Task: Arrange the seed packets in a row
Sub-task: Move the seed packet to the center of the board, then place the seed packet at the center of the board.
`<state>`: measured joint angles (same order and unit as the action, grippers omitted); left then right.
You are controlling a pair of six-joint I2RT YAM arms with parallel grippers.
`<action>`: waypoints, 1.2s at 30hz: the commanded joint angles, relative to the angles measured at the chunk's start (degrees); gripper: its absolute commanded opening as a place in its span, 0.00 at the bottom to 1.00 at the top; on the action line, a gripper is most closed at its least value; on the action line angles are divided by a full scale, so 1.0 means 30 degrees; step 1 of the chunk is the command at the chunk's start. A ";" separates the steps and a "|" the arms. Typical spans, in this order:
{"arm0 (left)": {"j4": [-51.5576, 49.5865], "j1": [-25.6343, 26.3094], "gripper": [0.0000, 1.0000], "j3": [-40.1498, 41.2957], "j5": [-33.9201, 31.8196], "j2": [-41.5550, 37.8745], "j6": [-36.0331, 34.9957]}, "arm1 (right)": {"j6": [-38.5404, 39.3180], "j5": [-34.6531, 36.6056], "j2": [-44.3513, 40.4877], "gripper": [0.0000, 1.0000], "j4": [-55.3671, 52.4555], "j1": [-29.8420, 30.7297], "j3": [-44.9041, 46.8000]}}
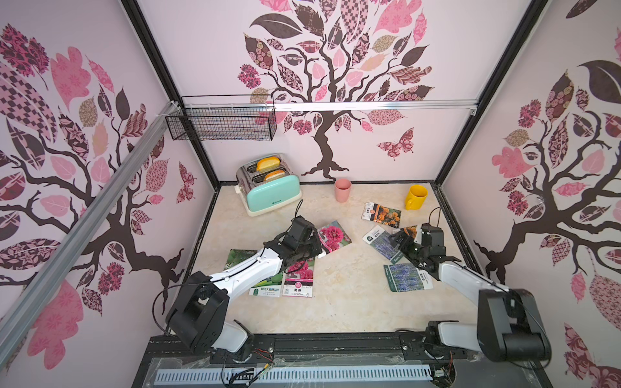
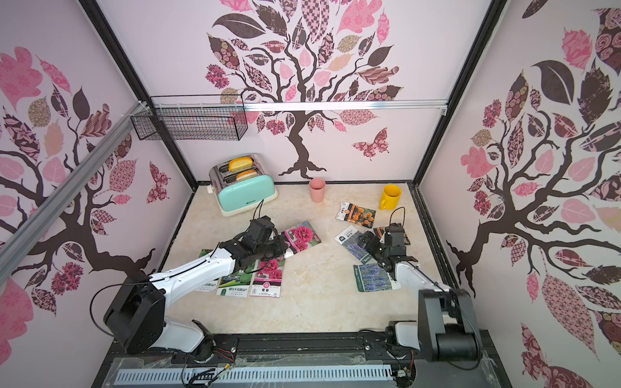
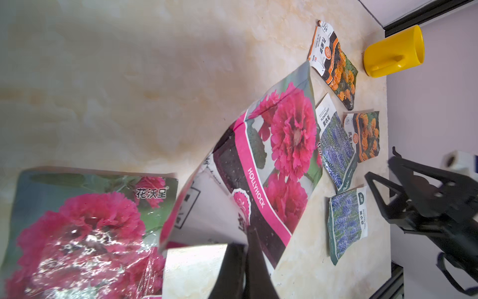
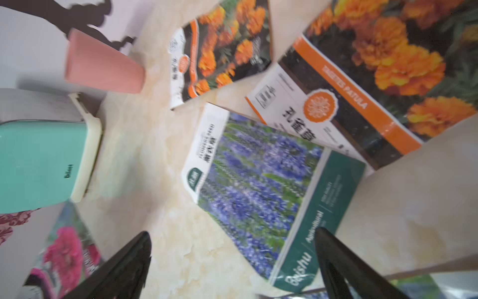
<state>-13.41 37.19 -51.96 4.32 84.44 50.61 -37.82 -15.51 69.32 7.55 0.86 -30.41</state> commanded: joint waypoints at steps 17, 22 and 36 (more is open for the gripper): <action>0.7429 0.2311 0.00 0.1841 -0.0571 0.1734 0.9529 | -0.4283 -0.6454 0.1665 0.82 0.5806 0.4981 -0.0087; 0.8205 0.2461 0.00 0.1540 -0.0042 0.2236 0.9425 | -0.4581 -0.6265 0.2950 0.75 0.6581 0.5975 -0.0458; 0.7377 0.2970 0.00 0.0633 0.3023 0.2605 0.6603 | -0.2993 -0.5077 0.4910 0.00 0.6716 0.6773 -0.1647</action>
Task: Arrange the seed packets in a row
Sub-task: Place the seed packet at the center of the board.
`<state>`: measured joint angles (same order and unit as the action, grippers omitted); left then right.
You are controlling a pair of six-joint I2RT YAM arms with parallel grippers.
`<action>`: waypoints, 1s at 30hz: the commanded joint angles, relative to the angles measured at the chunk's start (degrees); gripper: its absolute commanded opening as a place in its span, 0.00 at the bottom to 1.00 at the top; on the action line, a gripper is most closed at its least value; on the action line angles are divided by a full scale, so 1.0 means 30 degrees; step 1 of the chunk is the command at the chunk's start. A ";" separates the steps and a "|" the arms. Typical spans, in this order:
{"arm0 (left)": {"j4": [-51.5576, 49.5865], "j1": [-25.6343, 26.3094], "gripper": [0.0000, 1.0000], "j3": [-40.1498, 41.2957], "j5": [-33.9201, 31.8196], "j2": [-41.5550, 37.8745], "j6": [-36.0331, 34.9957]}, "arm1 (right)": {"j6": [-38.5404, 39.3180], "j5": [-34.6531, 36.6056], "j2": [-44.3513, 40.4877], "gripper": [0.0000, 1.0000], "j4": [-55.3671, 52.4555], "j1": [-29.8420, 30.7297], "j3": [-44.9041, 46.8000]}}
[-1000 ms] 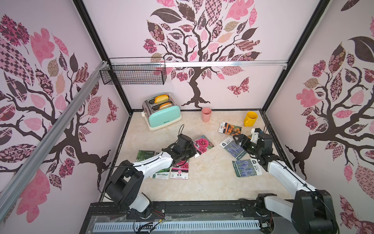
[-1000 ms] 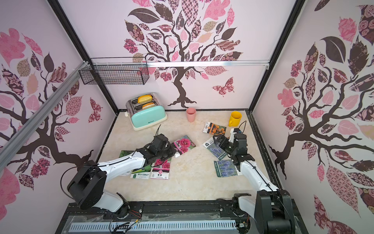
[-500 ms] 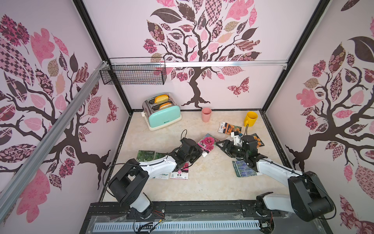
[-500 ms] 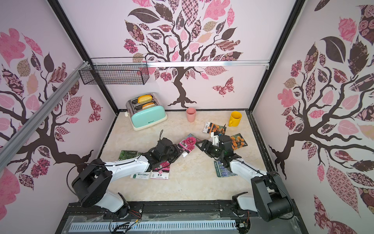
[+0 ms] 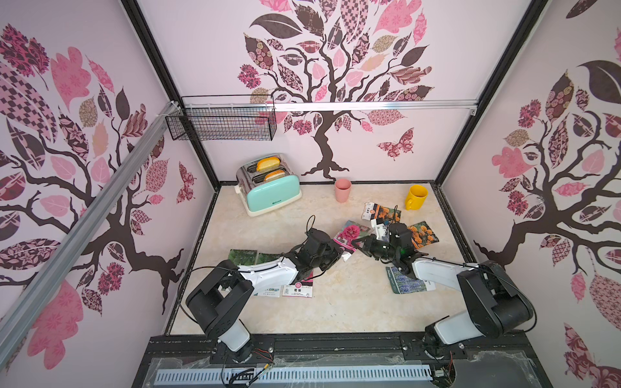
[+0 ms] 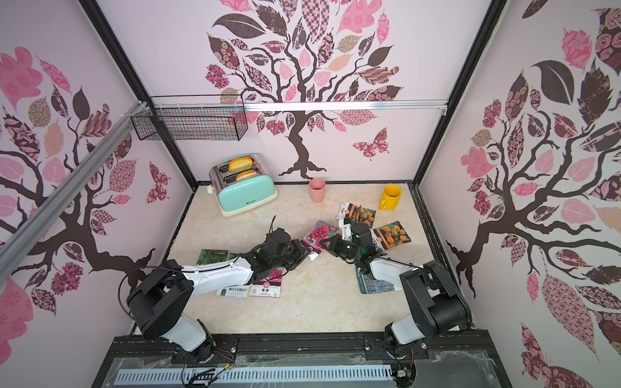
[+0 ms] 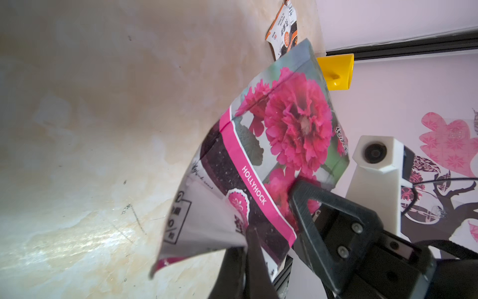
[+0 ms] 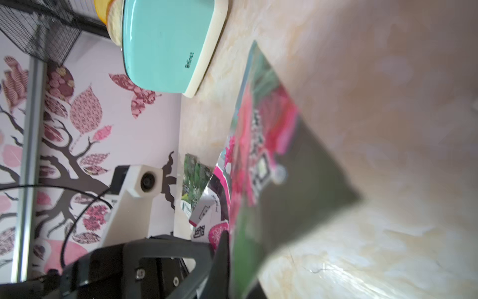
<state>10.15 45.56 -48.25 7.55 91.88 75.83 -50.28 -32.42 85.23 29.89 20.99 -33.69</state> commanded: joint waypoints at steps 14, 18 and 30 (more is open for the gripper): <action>-1.1653 -0.3227 0.59 0.0941 0.1207 -0.7820 -1.1325 | 0.7478 -0.3339 -0.1711 0.00 -0.9647 -0.0161 -0.0913; -1.1851 -0.3818 0.59 0.0718 0.1409 -0.8067 -1.1657 | 0.7315 -0.4289 -0.0396 0.00 -0.9426 0.0701 -0.0884; -1.0609 -0.3995 0.59 0.1654 0.1628 -0.7869 -1.1334 | 0.7548 -0.3887 0.3411 0.00 -0.9329 0.2045 -0.1873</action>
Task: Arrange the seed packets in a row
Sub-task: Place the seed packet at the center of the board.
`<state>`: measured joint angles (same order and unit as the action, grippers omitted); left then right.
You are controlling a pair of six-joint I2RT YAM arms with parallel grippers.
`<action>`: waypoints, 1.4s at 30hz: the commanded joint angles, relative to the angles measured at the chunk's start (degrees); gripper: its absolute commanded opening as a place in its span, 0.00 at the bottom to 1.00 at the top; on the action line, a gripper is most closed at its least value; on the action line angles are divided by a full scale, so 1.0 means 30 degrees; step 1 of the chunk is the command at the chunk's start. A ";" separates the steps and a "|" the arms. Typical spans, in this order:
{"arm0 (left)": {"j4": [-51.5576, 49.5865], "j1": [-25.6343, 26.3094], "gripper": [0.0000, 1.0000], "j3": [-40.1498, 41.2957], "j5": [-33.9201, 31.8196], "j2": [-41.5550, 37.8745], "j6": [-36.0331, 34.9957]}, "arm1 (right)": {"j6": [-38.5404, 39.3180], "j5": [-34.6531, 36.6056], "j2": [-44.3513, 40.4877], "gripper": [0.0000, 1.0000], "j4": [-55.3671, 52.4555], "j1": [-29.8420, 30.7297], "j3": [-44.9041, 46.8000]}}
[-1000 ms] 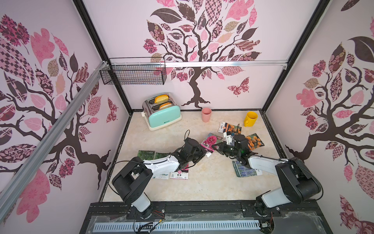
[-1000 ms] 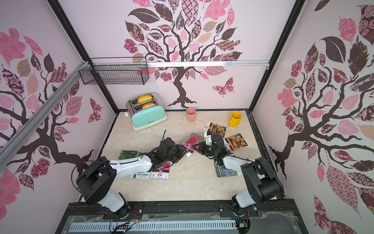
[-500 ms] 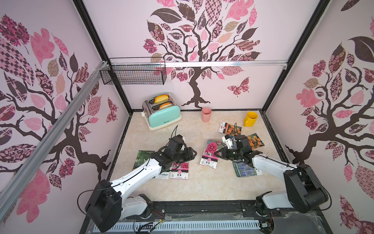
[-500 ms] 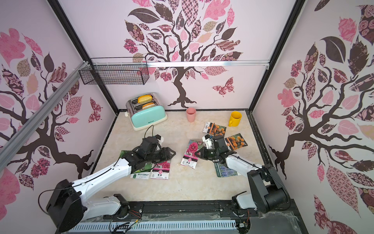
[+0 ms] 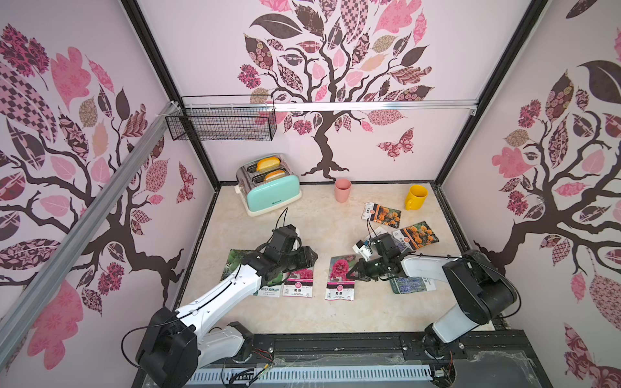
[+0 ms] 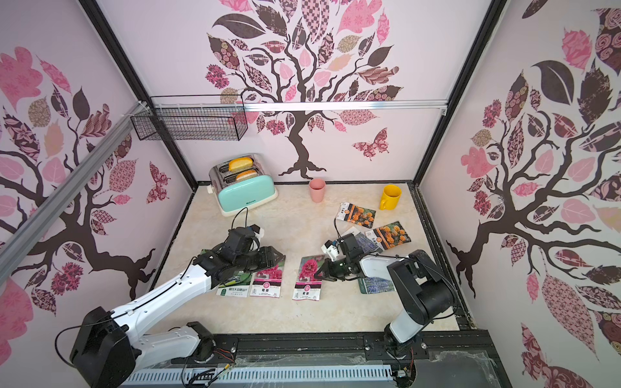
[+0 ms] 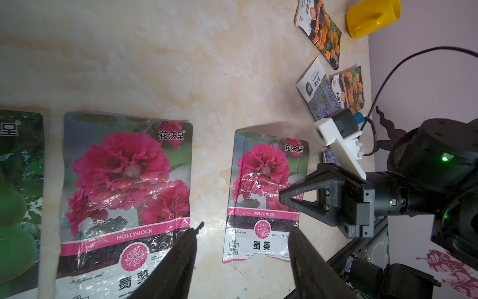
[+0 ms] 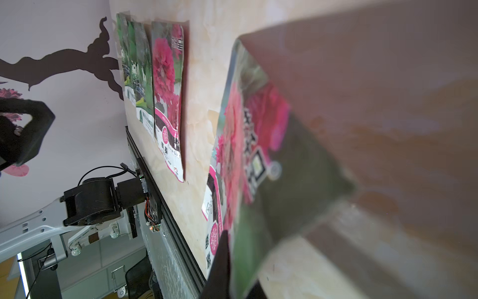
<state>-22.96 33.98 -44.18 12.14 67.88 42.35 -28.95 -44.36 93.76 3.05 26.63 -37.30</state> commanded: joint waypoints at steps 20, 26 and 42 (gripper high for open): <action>0.1292 -0.0658 0.59 0.1044 0.0377 0.0343 -0.0025 | -0.0215 0.1762 0.3742 0.08 -0.0154 0.1420 -0.3028; 0.1342 -0.0728 0.59 0.1077 0.0465 0.0264 0.0029 | 0.0133 0.2844 0.3443 0.24 -0.1230 0.1464 -0.3268; 0.1613 -0.0511 0.59 -0.0171 0.0644 0.1573 -0.0523 | 0.1494 0.6967 -0.4154 0.69 -0.5788 -0.2822 -0.2070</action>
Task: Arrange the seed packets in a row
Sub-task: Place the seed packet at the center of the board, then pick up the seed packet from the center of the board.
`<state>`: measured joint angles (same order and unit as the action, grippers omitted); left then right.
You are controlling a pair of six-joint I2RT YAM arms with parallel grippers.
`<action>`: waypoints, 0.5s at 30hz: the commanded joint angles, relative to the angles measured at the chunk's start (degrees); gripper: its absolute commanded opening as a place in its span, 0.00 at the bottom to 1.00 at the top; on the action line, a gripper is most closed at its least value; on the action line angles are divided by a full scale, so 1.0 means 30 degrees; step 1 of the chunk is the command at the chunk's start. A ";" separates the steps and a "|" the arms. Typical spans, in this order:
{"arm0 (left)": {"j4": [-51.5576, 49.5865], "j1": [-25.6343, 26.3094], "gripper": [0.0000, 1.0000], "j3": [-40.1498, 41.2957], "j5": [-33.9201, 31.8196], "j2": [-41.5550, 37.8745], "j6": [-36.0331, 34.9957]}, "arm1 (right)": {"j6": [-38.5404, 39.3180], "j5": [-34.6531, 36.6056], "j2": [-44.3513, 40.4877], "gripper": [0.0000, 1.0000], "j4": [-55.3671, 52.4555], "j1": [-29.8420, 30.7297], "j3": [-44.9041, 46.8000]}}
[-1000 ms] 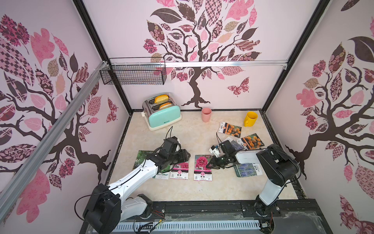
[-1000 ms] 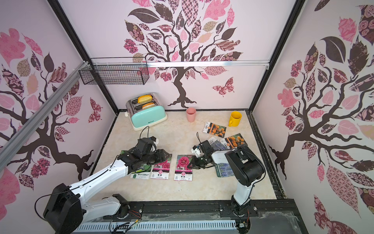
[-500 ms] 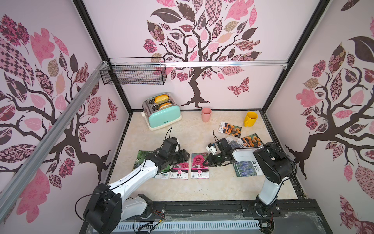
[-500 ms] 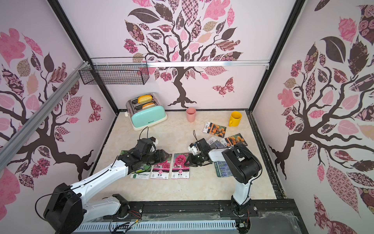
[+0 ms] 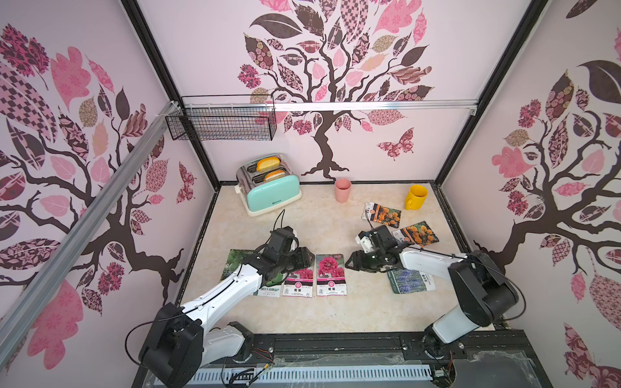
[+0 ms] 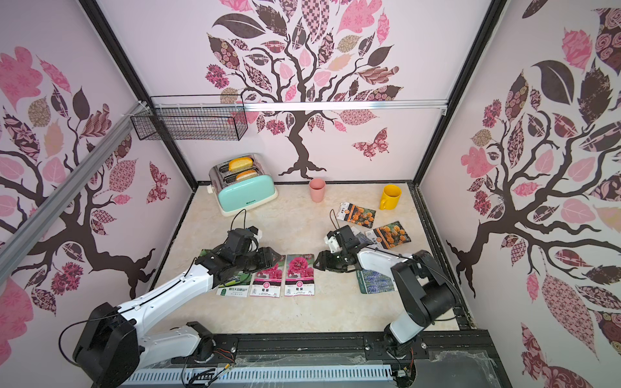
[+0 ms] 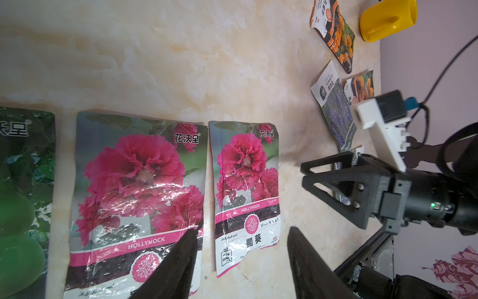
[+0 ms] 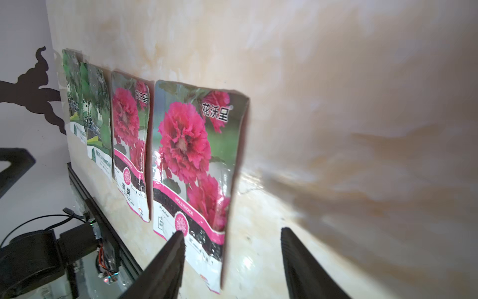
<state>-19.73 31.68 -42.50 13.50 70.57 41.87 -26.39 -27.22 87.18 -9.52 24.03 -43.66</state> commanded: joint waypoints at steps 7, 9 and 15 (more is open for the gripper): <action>0.3233 0.3343 0.67 -0.3725 -0.0194 0.5744 0.0689 | 0.0146 0.1110 -0.3231 0.77 -0.0276 -0.7714 0.0460; 0.4328 0.3794 0.68 -0.4666 0.0279 0.7571 0.1240 | 0.0009 0.1612 -0.2337 0.77 0.0029 -0.7853 -0.0136; 0.7469 0.4276 0.71 -0.7074 0.1738 1.1643 0.3359 | 0.0067 0.2656 -0.0285 0.78 0.0420 -0.8060 -0.1329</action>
<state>-3.86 44.10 -61.19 16.45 103.22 48.01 -25.78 -21.65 85.23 -9.19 0.23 -45.45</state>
